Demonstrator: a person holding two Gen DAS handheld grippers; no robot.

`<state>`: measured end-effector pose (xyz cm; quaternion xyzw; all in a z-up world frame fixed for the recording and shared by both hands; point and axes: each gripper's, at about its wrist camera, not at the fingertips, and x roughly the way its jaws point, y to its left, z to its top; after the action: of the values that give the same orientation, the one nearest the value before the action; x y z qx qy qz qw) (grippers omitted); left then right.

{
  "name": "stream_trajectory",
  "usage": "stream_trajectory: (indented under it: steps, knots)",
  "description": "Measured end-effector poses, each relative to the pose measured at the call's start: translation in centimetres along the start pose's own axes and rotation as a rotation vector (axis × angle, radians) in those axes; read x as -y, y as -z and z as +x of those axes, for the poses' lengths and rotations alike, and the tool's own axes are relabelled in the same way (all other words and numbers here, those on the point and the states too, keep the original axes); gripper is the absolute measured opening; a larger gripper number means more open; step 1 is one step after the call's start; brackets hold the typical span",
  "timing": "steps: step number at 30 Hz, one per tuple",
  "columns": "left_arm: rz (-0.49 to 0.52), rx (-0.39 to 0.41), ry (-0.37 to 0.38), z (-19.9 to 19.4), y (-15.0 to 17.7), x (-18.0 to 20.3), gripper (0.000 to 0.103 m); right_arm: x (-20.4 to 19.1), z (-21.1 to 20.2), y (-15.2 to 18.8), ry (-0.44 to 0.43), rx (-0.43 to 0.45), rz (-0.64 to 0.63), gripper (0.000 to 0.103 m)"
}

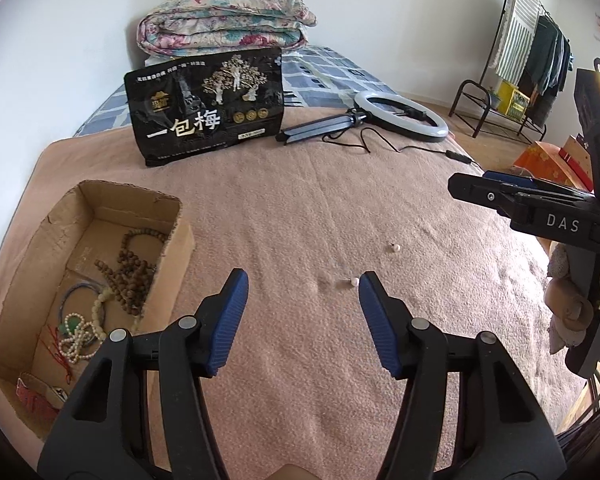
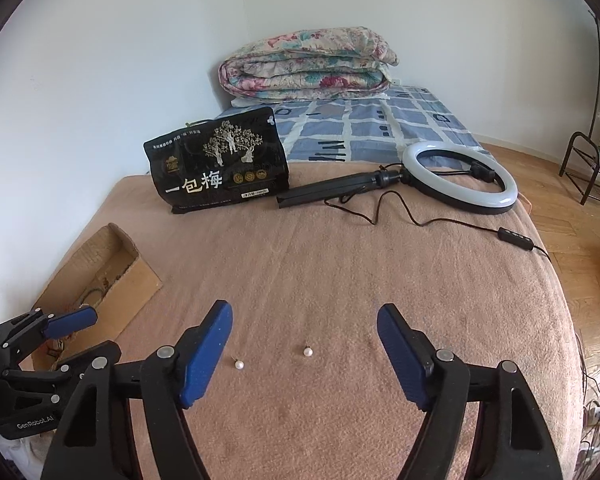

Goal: Organize jewelry
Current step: 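Move both grippers to the two pearl earrings on the bed, then close the left gripper on one pearl earring while the right grasps the other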

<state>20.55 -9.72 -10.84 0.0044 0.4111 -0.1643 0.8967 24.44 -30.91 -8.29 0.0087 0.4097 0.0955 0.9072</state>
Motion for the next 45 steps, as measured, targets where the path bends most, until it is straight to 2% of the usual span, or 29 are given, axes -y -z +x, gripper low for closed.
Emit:
stream_trajectory:
  steps: [7,10,13,16,29,36,40,45]
  knots:
    - [-0.01,-0.051,0.037,3.1,0.7,1.2,0.059,0.5,2.8,1.5,0.005,-0.06,-0.049,0.071]
    - [-0.004,-0.084,0.047,4.6,1.2,1.7,0.052,0.9,3.9,1.9,0.006,-0.081,-0.056,0.068]
    - [0.013,-0.102,0.054,5.9,1.7,2.3,0.051,1.5,4.9,2.2,-0.004,-0.1,-0.047,0.06]
    - [0.028,-0.117,0.063,7.0,1.8,3.0,0.042,2.0,5.9,2.3,-0.013,-0.118,-0.033,0.058]
    - [0.044,-0.141,0.066,10.8,1.6,3.9,0.038,2.7,9.1,3.0,-0.044,-0.161,-0.012,0.049]
    - [0.046,-0.141,0.065,11.6,1.6,3.7,0.035,2.2,9.9,3.0,-0.059,-0.162,-0.022,0.048]
    - [0.053,-0.138,0.071,11.9,1.6,3.7,0.034,1.7,10.3,3.5,-0.05,-0.174,-0.048,0.043]
    - [0.068,-0.132,0.066,12.0,1.6,3.6,0.026,1.0,10.7,4.1,-0.025,-0.18,-0.096,0.041]
